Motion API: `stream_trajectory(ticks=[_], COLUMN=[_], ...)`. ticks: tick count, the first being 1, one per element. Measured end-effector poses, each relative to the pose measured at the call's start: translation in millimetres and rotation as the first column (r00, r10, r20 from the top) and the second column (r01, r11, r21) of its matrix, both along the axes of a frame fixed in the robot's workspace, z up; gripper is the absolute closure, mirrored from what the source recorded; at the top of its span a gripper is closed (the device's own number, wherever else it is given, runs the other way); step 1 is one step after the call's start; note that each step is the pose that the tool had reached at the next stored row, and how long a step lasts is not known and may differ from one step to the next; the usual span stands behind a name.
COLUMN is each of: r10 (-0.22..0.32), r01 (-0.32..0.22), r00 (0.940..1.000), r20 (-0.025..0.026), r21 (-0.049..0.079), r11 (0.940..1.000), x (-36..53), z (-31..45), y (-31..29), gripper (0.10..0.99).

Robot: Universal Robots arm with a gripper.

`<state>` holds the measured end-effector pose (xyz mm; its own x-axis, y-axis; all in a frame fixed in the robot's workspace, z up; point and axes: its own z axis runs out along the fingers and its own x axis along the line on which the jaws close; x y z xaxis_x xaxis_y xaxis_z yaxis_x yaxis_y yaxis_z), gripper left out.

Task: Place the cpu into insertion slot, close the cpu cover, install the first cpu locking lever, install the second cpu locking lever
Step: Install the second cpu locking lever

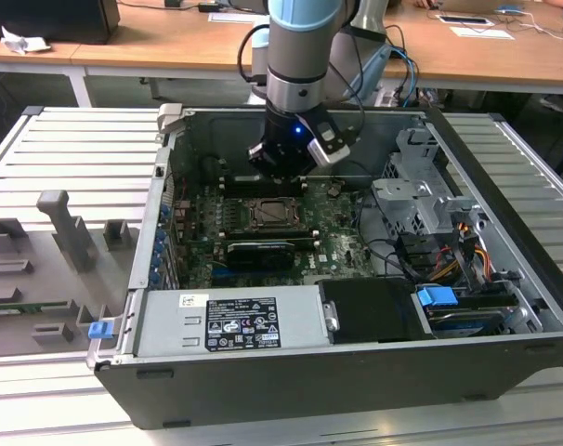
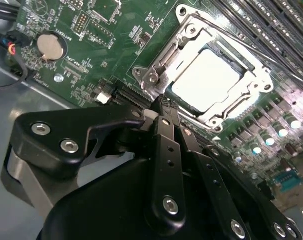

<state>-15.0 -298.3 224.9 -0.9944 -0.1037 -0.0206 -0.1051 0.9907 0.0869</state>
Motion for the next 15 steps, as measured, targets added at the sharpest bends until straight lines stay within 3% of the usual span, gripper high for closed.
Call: stream_trajectory(ticks=[5, 7, 15], r10=[0.000, 0.000, 0.000], r01=[0.000, 0.000, 0.000], r00=[1.0000, 1.0000, 1.0000], r20=[0.0000, 0.0000, 0.0000], r21=[0.000, 0.000, 0.000], r11=[1.0000, 1.0000, 1.0000], x=[0.0, 0.0, 0.0], z=[22.1, 22.7, 22.7], y=[0.0, -2.2, -21.6], gripper=[0.980, 0.980, 0.980])
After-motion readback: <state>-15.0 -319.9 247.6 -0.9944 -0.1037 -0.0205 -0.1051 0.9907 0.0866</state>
